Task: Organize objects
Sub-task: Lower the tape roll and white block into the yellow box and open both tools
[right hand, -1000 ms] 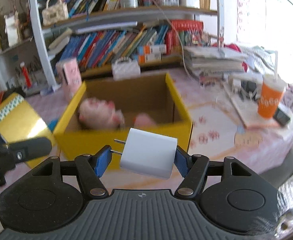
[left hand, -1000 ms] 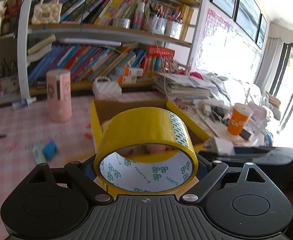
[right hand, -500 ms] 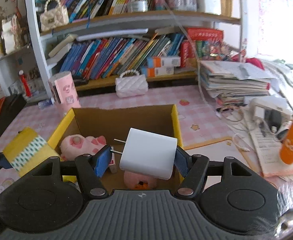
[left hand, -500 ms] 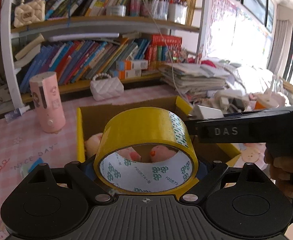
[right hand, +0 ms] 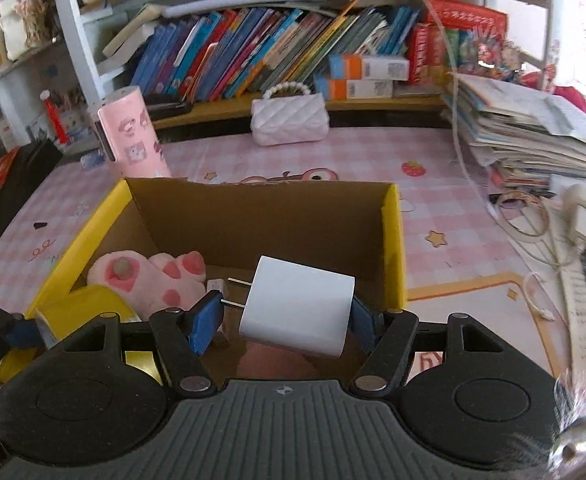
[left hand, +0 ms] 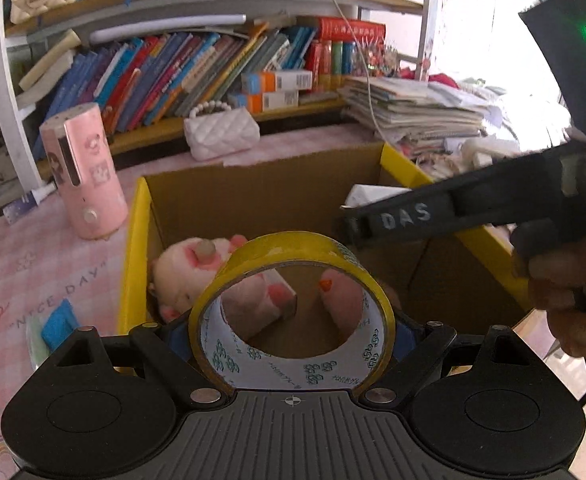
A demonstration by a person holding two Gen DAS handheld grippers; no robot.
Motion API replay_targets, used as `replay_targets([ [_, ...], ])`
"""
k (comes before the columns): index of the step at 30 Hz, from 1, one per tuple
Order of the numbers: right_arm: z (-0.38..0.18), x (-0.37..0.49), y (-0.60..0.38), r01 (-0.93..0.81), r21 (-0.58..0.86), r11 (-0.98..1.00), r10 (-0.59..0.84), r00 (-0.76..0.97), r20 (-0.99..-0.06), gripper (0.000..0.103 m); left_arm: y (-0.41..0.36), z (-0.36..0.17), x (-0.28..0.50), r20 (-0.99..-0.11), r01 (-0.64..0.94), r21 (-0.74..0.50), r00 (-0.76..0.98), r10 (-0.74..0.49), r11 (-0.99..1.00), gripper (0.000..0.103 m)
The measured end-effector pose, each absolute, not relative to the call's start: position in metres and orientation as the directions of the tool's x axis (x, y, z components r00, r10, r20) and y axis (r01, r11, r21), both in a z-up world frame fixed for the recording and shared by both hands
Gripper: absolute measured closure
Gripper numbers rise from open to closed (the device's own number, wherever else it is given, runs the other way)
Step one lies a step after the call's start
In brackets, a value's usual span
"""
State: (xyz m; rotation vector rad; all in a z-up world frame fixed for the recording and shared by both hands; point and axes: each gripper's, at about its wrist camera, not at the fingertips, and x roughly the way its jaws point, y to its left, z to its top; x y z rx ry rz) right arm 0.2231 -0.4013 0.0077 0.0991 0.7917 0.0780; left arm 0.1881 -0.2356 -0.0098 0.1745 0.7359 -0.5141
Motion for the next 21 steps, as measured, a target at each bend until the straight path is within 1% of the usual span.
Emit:
replay_targets([
  [3,0.003,0.235,-0.398,-0.067,0.120,0.991,0.133,0.679,-0.722,0.039,-0.238,-0.014,0.192,-0.695,0.499,-0.022,0.615,-0.373,0.866,0.011],
  [5,0.000,0.242,-0.396,-0.082,0.120,0.989,0.144,0.666,-0.731,0.039,-0.242,-0.016,0.192,-0.698,0.504,0.010,0.622,-0.355,0.863,0.011],
  [12,-0.003,0.260,-0.392,-0.122,0.057,0.991,0.123,0.649,-0.751,0.039,-0.244,-0.018,0.193,-0.696,0.520,0.016,0.620,-0.364,0.854,0.010],
  [17,-0.005,0.265,-0.391,-0.122,0.039,0.992,0.110,0.654,-0.749,0.039,-0.243,-0.017,0.191,-0.677,0.528,0.009,0.628,-0.383,0.849,0.010],
  [21,-0.006,0.264,-0.389,-0.128,0.020,0.992,0.100,0.655,-0.749,0.039,-0.237,-0.012,0.186,-0.637,0.530,-0.018,0.648,-0.418,0.848,0.010],
])
